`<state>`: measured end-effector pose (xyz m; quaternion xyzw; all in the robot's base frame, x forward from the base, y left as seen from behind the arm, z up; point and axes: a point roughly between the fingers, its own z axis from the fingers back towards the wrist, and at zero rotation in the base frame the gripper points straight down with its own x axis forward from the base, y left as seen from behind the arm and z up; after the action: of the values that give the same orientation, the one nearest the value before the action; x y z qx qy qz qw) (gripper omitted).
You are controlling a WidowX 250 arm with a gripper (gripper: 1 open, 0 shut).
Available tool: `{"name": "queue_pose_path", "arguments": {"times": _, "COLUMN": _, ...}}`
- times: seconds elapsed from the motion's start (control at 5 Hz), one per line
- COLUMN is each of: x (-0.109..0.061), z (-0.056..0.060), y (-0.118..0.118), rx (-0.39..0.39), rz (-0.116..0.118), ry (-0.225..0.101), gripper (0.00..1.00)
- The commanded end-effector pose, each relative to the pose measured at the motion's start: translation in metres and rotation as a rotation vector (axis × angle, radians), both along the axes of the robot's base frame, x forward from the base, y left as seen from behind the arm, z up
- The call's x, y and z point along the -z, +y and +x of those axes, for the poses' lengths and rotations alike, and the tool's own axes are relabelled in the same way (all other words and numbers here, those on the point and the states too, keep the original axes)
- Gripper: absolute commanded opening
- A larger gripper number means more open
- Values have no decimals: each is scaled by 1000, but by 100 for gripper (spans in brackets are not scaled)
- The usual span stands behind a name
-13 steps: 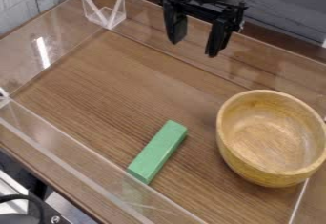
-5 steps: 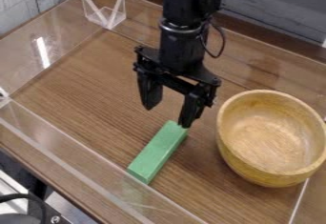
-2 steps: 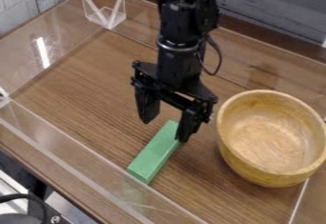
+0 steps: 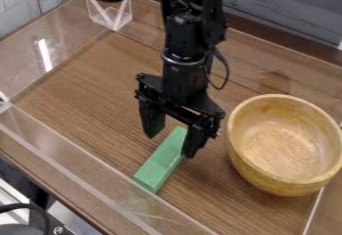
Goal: Put the green block in the brown bowl
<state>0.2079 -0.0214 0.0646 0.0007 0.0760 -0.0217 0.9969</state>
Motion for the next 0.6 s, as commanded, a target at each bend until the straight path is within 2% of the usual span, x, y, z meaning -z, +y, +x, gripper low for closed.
{"name": "queue_pose_path", "arguments": {"times": 0.0, "x": -5, "z": 3, "y": -2, "rx": 11, "rz": -3, "ry": -45, "gripper": 100}}
{"name": "queue_pose_path", "arguments": {"times": 0.4, "x": 0, "z": 1, "y": -3, "rx": 17, "rz": -9, "ry": -43, "gripper": 100}}
